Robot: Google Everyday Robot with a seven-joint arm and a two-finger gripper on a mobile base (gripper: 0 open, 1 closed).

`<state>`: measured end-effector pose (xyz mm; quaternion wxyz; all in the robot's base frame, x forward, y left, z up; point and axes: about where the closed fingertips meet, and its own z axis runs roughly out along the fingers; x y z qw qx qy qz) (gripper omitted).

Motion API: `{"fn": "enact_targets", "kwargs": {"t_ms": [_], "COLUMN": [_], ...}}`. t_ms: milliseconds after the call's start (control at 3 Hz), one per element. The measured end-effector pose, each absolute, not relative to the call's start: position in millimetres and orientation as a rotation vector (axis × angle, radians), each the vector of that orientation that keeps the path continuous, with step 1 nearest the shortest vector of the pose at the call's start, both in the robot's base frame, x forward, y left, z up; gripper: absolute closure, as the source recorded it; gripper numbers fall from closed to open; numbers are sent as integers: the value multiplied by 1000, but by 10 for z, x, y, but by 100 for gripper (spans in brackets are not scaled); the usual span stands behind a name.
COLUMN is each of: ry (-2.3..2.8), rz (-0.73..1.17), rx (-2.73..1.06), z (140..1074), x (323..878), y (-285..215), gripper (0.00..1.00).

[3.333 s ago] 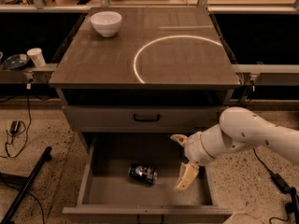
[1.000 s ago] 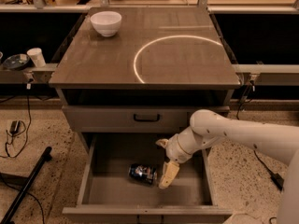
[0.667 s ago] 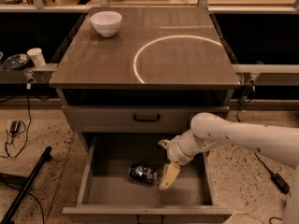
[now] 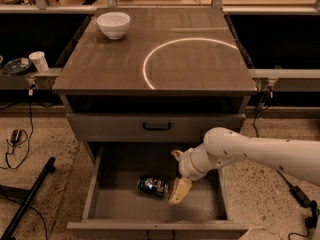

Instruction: Pick pepsi can from middle drawer and place on counter

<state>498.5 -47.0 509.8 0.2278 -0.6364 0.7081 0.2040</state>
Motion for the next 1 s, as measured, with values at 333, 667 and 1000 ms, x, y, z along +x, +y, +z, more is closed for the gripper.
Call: {"fn": "enact_targets", "kwargs": {"t_ms": [333,667,1000], "ry": [1950,1938,1933], "rz": [562,492,470], "rx": [-1753,-1750,-1748], "z": [5098,5098,5098], "x": [4985,4959,4951], "y": [-470,-451,-446], "gripper": [0,0,0]}}
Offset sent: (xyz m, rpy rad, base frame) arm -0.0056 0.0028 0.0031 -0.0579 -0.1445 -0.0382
